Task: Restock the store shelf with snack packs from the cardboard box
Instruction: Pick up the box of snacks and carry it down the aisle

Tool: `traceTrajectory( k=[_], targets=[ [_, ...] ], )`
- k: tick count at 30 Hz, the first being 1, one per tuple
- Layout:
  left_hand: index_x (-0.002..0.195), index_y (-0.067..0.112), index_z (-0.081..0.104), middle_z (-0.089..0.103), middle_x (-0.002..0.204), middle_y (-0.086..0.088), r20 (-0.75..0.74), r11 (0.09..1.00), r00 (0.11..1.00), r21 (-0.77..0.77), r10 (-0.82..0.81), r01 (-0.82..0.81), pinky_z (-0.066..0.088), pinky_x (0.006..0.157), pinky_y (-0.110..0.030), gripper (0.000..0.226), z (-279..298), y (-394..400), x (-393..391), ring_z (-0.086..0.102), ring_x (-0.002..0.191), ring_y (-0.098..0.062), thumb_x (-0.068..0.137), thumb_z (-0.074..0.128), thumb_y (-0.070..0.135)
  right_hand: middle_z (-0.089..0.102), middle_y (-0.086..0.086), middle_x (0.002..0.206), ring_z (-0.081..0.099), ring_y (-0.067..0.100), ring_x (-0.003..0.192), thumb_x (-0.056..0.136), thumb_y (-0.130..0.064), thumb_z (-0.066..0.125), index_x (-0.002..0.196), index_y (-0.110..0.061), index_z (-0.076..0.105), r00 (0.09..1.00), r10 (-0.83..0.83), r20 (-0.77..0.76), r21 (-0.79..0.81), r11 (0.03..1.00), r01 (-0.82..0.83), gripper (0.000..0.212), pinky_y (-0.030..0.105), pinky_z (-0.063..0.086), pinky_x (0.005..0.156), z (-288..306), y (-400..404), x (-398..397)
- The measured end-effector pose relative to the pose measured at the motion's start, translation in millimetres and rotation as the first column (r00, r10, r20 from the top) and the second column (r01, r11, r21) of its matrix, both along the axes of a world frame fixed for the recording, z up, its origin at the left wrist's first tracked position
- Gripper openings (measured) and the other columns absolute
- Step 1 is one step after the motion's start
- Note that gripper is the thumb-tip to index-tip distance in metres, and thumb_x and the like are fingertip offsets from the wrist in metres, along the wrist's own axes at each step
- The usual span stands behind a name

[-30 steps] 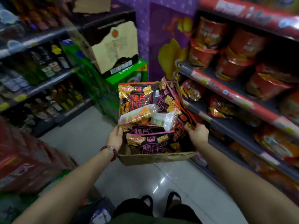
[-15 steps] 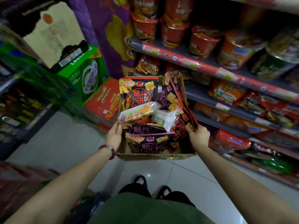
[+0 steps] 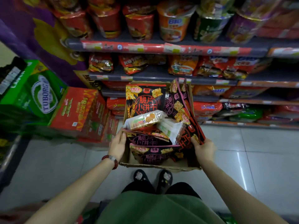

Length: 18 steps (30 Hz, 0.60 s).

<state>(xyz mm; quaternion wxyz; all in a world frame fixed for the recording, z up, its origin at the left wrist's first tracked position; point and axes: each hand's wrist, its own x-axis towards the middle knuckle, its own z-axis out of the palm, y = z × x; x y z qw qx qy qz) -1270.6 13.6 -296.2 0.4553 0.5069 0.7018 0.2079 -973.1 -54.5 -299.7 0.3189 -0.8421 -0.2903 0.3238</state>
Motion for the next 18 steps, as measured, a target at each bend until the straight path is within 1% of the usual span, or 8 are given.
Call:
traceTrajectory(
  k=[2, 4, 6, 9, 11, 14, 16, 18],
  targets=[
    [0.144, 0.015, 0.034, 0.037, 0.149, -0.003, 0.003, 0.998, 0.998, 0.017, -0.059, 0.059, 0.012, 0.118, -0.033, 0.044, 2.9, 2.0, 19.8, 0.029, 0.140, -0.022, 0.102, 0.034, 0.027, 0.072, 0.013, 0.092, 0.062, 0.025, 0.077, 0.089, -0.020, 0.067, 0.107, -0.002, 0.069, 0.998, -0.053, -0.024, -0.011, 0.999, 0.053, 0.026, 0.028, 0.045, 0.068, -1.5, -12.9, 11.4],
    [0.142, 0.015, 0.037, 0.041, 0.146, -0.004, 0.006, 0.993, 0.993, 0.006, -0.115, 0.115, 0.021, 0.103, -0.020, 0.042, 5.7, 5.0, 38.1, 0.034, 0.137, -0.021, 0.102, 0.033, 0.025, 0.072, 0.015, 0.094, 0.065, 0.030, 0.082, 0.089, -0.022, 0.067, 0.109, -0.002, 0.069, 0.994, -0.105, -0.017, -0.024, 0.994, 0.105, 0.028, 0.031, 0.048, 0.069, -4.1, -25.5, 22.5],
    [0.138, 0.019, 0.043, 0.046, 0.142, -0.004, -0.017, 0.979, 0.979, 0.013, -0.204, 0.205, 0.028, 0.095, -0.021, 0.038, 5.8, 10.9, 55.0, 0.040, 0.133, -0.022, 0.102, 0.033, 0.025, 0.072, 0.017, 0.095, 0.067, 0.033, 0.085, 0.089, -0.023, 0.067, 0.110, -0.002, 0.069, 0.987, -0.163, -0.009, -0.024, 0.986, 0.163, 0.030, 0.031, 0.048, 0.068, -7.2, -37.7, 33.6],
    [0.138, 0.019, 0.044, 0.049, 0.139, -0.003, -0.032, 0.953, 0.953, 0.009, -0.303, 0.303, 0.031, 0.102, -0.027, 0.039, -1.3, 24.6, 80.8, 0.042, 0.132, -0.024, 0.101, 0.034, 0.028, 0.072, 0.019, 0.096, 0.060, 0.025, 0.075, 0.091, -0.022, 0.065, 0.112, 0.000, 0.068, 0.963, -0.270, -0.007, -0.042, 0.962, 0.269, 0.031, 0.026, 0.038, 0.059, -8.5, -53.6, 47.3],
    [0.140, 0.019, 0.041, 0.048, 0.140, -0.001, -0.021, 0.936, 0.935, -0.017, -0.353, 0.353, 0.028, 0.103, -0.024, 0.041, -4.4, 34.4, 99.4, 0.040, 0.133, -0.022, 0.101, 0.034, 0.030, 0.072, 0.018, 0.097, 0.055, 0.021, 0.073, 0.091, -0.022, 0.065, 0.113, 0.000, 0.067, 0.938, -0.347, -0.020, -0.043, 0.937, 0.346, 0.031, 0.025, 0.037, 0.060, -9.5, -63.5, 55.0],
    [0.141, 0.026, 0.039, 0.049, 0.139, 0.003, 0.013, 0.883, 0.883, -0.032, -0.469, 0.469, 0.030, 0.109, -0.029, 0.042, -7.2, 51.5, 130.0, 0.042, 0.131, -0.018, 0.100, 0.035, 0.035, 0.072, 0.016, 0.097, 0.057, 0.021, 0.073, 0.091, -0.024, 0.064, 0.112, -0.003, 0.068, 0.880, -0.475, -0.033, -0.054, 0.880, 0.473, 0.030, 0.026, 0.039, 0.066, -13.7, -74.4, 67.1],
    [0.141, 0.024, 0.040, 0.050, 0.137, 0.003, 0.016, 0.841, 0.842, -0.034, -0.540, 0.540, 0.033, 0.106, -0.029, 0.042, -10.0, 65.1, 152.7, 0.043, 0.128, -0.015, 0.100, 0.035, 0.033, 0.072, 0.014, 0.094, 0.058, 0.022, 0.072, 0.091, -0.027, 0.064, 0.108, -0.004, 0.068, 0.834, -0.552, -0.029, -0.071, 0.833, 0.549, 0.028, 0.027, 0.042, 0.062, -17.5, -80.1, 72.4],
    [0.140, 0.020, 0.042, 0.050, 0.138, 0.000, 0.019, 0.794, 0.795, -0.035, -0.607, 0.607, 0.034, 0.105, -0.029, 0.042, -11.6, 78.6, 178.4, 0.044, 0.128, -0.018, 0.101, 0.034, 0.032, 0.071, 0.010, 0.090, 0.055, 0.020, 0.069, 0.091, -0.027, 0.065, 0.106, -0.005, 0.069, 0.775, -0.632, -0.015, -0.078, 0.773, 0.630, 0.027, 0.024, 0.038, 0.053, -20.8, -85.0, 76.8]
  ],
)
